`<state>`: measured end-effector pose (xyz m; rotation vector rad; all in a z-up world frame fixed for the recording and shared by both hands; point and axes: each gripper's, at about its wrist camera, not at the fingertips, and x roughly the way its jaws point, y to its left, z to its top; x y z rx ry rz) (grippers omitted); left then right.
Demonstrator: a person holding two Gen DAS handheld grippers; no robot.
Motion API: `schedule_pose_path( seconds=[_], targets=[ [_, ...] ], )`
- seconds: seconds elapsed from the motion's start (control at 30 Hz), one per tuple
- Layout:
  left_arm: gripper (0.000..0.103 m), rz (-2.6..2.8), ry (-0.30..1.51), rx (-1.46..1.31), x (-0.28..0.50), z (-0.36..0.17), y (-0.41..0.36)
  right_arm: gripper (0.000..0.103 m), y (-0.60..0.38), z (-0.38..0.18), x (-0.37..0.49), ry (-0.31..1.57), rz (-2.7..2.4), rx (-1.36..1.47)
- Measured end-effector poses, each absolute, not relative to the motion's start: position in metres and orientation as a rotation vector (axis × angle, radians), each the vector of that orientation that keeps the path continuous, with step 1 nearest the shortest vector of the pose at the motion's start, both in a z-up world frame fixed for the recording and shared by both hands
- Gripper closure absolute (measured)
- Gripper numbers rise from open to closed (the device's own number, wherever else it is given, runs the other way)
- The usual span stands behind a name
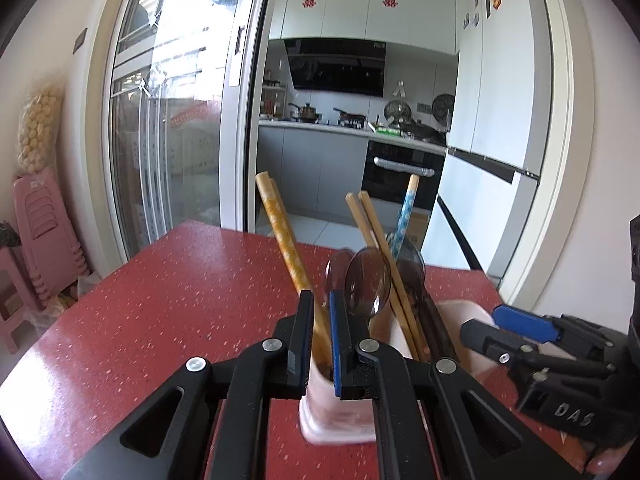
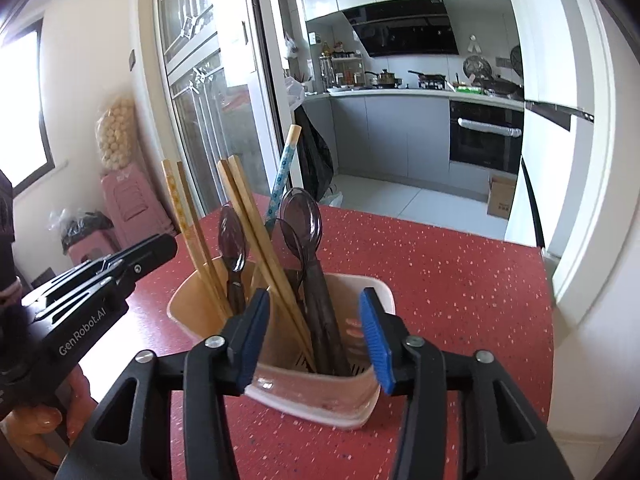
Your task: Organize utensils
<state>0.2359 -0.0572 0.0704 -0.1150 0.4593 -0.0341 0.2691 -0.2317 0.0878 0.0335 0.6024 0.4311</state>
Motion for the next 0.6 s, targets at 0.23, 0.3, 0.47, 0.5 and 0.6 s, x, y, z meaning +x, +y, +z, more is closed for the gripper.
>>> schedule_pose_path(
  seconds=[0.23, 0.3, 0.47, 0.5, 0.6],
  targets=[
    [0.066, -0.03, 0.567, -0.077, 0.212, 0.06, -0.049, 0.034, -0.238, 0.088, 0.241, 0.663, 0.414, 0.087],
    [0.066, -0.031, 0.607, -0.077, 0.204, 0.053, -0.045, 0.033, -0.239, 0.085, 0.233, 0.688, 0.407, 0.101],
    [0.066, -0.033, 0.679, -0.087, 0.184, 0.036, -0.036, 0.03, -0.24, 0.072, 0.214, 0.753, 0.381, 0.117],
    [0.066, -0.028, 0.69, -0.086, 0.18, 0.033, -0.035, 0.03, -0.241, 0.069, 0.211, 0.765, 0.371, 0.121],
    [0.066, -0.025, 0.715, -0.089, 0.172, 0.026, -0.031, 0.029, -0.244, 0.061, 0.203, 0.805, 0.343, 0.142]
  ],
)
